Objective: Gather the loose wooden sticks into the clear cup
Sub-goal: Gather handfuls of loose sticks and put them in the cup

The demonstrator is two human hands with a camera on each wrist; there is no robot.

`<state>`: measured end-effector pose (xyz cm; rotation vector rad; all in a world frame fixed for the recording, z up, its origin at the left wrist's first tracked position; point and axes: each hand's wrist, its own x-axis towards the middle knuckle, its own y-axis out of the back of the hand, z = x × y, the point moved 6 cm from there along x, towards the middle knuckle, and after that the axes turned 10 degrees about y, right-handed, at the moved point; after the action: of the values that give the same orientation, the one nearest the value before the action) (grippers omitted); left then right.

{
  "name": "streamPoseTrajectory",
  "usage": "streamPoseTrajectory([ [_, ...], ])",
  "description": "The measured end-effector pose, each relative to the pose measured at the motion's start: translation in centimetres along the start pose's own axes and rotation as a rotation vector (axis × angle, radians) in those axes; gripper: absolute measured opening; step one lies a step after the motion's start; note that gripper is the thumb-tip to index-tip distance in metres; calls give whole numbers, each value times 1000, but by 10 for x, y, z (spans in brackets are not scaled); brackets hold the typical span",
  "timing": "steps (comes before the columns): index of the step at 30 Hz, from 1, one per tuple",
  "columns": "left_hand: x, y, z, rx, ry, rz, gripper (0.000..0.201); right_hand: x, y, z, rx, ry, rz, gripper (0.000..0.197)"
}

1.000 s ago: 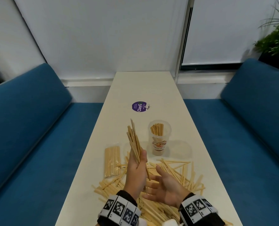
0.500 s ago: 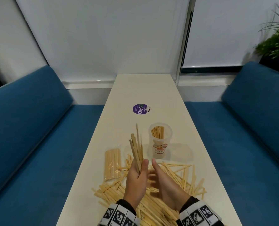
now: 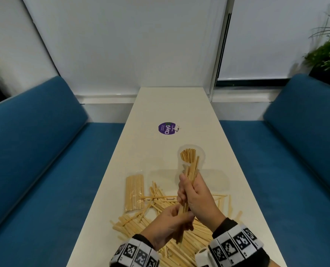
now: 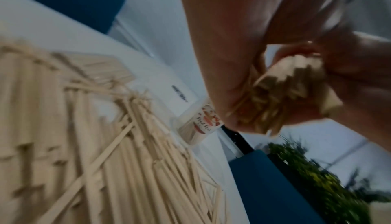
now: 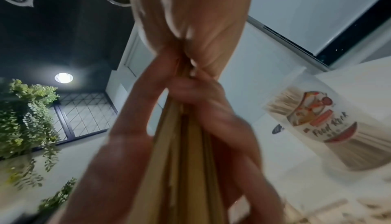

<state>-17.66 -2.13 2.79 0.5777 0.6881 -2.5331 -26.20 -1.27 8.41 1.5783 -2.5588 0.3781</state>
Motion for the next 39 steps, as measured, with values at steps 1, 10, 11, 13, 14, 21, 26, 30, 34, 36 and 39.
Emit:
streamPoseTrajectory([
  [1,-1,1,-2,-44,8,-27,49,2,1,-6,-16,36,6,17],
  [10,8,10,-4,-712,184,116,28,1,-19,-35,-208,302,24,10],
  [11,9,9,-4,-705,198,126,21,0,-20,-34,-206,298,34,14],
  [13,10,9,-6,-722,232,154,18,-1,-19,-29,-161,248,50,31],
  [14,10,9,-6,-724,241,166,19,-1,-18,-26,-125,214,59,38],
  [21,6,7,-6,-771,241,187,24,4,-15,-20,-82,138,120,23],
  [26,4,2,4,-604,192,173,29,7,-11,-17,31,60,194,43],
  [30,0,7,16,11,20,163,48,14,7,-26,175,49,272,40],
  [34,-8,8,31,555,-258,179,52,14,11,-31,134,49,252,40],
  [36,-9,2,33,564,-267,130,38,12,6,-31,110,45,220,38],
  [39,-8,-9,34,467,-292,110,13,9,0,-29,105,39,206,40],
])
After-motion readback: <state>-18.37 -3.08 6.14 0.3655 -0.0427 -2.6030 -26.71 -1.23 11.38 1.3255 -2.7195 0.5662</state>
